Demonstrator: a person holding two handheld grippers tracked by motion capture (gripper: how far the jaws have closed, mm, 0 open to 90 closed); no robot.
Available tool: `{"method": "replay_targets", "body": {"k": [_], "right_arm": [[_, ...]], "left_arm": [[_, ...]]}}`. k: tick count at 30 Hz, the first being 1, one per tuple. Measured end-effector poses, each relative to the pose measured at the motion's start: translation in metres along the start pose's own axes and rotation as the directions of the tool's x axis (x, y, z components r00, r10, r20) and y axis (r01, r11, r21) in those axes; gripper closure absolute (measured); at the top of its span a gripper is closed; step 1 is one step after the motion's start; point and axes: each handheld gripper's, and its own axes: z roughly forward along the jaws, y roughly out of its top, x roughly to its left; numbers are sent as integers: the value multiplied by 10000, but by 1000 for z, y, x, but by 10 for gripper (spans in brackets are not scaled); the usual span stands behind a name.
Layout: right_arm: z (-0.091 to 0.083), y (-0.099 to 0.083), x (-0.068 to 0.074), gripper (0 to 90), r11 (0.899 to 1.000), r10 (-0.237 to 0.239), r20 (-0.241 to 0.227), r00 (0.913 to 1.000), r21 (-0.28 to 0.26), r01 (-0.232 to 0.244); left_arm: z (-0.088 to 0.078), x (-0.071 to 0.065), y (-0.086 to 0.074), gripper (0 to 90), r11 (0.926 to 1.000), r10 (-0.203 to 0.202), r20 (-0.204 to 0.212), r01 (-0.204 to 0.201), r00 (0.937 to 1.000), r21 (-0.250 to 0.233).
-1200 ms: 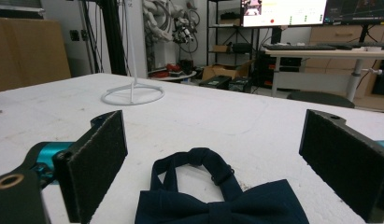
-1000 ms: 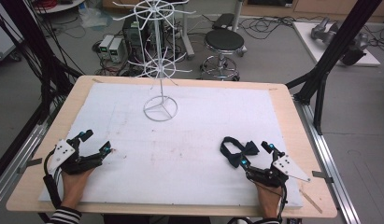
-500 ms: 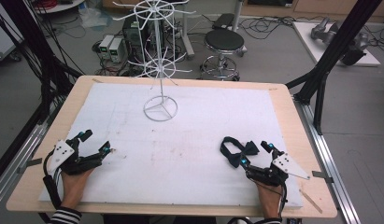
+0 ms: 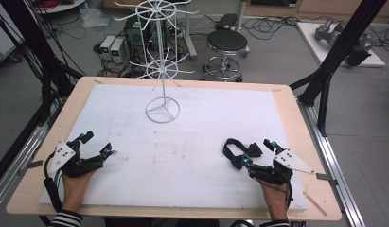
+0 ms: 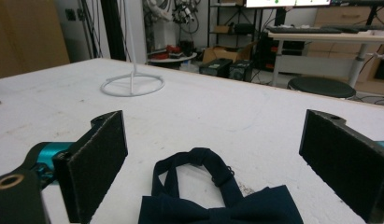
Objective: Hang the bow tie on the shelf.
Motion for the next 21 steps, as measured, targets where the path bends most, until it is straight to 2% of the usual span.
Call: {"method": "replay_targets", "body": {"k": [2,5,6,8,9,10,13,14,19,20,21], "right_arm": [[3,5,1,66,9994,65,-249,9997,328,-57],[7,12,3,67,9973,-87,-569,9983,721,128],[7,12,3,67,9973,-87,-569,9983,721,128],[13,18,4,67,9913,-143,-881,9960,1288,257],[13,18,4,67,9913,-143,-881,9960,1288,257],[19,20,4,67,9846,-110,-1009,9948,1724,283],[27,21,4,67,9690,-172,-1047,9944,2435,424],[27,21,4,67,9690,-172,-1047,9944,2435,424],[38,25,4,67,9484,-223,-1275,9916,3111,613],[38,25,4,67,9484,-223,-1275,9916,3111,613],[42,27,4,67,9385,-237,-1379,9902,3381,696]], "left_arm": [[0,0,0,167,10000,2,-9,-2,10000,-5],[0,0,0,167,10000,-9,-40,10,10000,17],[0,0,0,167,10000,-23,-40,23,10000,11],[0,0,0,166,10000,-13,-42,13,10000,18],[0,0,0,166,10000,-13,-42,13,10000,18],[0,0,0,166,10000,-22,-48,22,10000,9],[0,0,0,166,10000,-20,-48,20,10000,11],[0,0,0,166,10000,-11,-54,11,10000,13],[0,0,0,165,10000,-20,-80,21,10000,42],[0,0,0,165,10000,-37,-92,38,10000,32],[0,0,0,164,10000,-32,-95,32,9999,48]]}}
